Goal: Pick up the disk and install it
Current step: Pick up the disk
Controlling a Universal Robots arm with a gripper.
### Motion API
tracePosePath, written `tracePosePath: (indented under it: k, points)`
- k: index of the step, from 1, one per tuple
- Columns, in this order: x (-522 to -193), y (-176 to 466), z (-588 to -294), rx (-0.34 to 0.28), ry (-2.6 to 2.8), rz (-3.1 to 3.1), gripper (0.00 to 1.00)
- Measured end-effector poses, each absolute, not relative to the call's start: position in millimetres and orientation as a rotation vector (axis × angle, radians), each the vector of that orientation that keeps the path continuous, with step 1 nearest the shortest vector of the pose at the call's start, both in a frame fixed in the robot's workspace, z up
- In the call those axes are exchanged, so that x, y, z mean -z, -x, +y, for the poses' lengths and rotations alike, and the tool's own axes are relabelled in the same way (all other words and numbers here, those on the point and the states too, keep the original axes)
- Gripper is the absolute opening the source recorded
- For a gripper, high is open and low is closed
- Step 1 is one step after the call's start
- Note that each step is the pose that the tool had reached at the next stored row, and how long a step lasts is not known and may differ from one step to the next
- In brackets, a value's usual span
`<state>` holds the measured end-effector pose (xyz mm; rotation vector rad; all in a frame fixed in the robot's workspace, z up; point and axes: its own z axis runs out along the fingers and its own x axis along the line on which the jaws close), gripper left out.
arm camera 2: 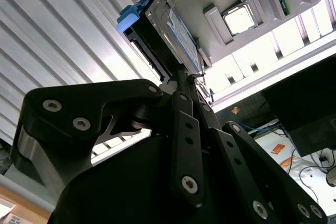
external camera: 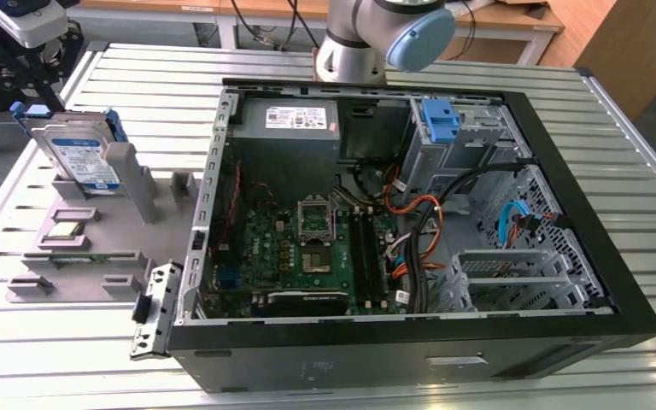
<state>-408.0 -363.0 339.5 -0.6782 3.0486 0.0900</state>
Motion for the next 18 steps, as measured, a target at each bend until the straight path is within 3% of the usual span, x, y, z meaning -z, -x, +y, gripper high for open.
tracePosePath:
  k: [18]
  points:
    - [-339.5, 408.0, -363.0, -0.090, 0.722, 3.039, 0.10]
